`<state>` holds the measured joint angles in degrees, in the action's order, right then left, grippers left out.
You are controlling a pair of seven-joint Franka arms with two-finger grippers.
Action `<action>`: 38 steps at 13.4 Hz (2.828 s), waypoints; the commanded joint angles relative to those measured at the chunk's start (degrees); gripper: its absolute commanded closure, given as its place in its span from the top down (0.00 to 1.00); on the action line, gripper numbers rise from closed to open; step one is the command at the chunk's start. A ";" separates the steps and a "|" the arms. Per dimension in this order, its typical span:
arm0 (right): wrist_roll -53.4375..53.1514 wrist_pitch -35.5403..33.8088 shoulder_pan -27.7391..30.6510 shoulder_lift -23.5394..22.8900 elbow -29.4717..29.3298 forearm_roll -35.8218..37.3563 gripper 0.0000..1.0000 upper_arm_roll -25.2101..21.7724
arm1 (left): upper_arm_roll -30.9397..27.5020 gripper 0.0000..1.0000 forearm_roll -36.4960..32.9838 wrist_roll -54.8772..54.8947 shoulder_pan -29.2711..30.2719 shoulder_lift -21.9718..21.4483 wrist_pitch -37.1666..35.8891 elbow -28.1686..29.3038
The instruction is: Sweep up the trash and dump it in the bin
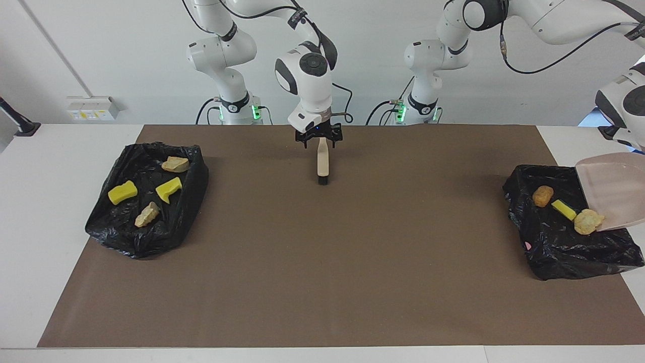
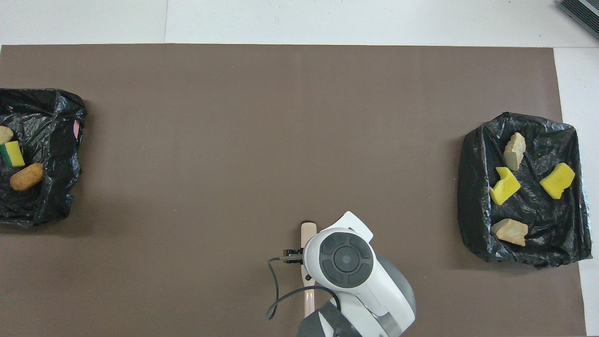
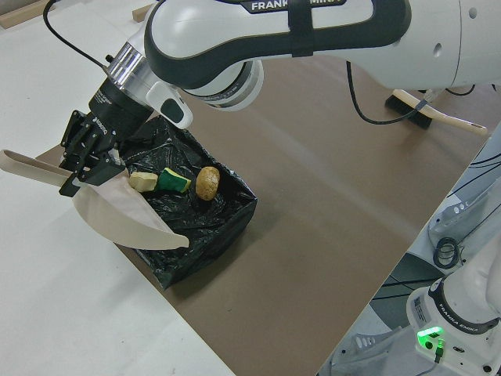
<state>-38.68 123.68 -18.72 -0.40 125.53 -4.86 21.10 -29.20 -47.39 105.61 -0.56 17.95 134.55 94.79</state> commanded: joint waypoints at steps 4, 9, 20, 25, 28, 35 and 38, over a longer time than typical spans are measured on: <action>3.24 -1.59 6.05 -3.03 -5.37 9.59 1.00 0.43 | 2.73 0.00 -2.35 -0.41 -0.32 -5.98 -6.39 -0.65; 13.62 -6.34 12.20 -2.95 -10.29 10.31 1.00 0.35 | 10.37 0.00 -0.43 -3.29 0.30 -8.45 -16.67 -0.66; 17.24 -9.66 23.38 -1.63 -21.54 14.09 1.00 0.43 | 27.68 0.00 25.68 -39.10 -0.58 -10.13 -29.69 3.20; 17.33 -15.39 23.46 -1.45 -28.40 13.82 1.00 0.26 | 38.58 0.00 28.85 -69.86 -1.54 -7.68 -31.19 4.35; 17.94 -19.69 23.64 -0.84 -30.86 13.82 1.00 -0.44 | 45.79 0.00 28.85 -88.69 -1.55 -5.47 -30.93 4.18; 28.21 -27.78 18.91 1.71 -33.50 13.74 1.00 -11.66 | 56.52 0.00 30.94 -119.46 -1.55 3.75 -29.88 -1.09; 34.18 -30.59 16.61 3.82 -34.21 7.78 1.00 -21.51 | 59.51 0.00 31.92 -130.44 -2.94 8.05 -29.79 -5.74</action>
<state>-8.67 95.26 -1.25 1.85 91.72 6.88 4.43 29.00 -16.39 -18.58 -2.31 22.21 105.12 94.15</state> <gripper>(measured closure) 0.000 0.670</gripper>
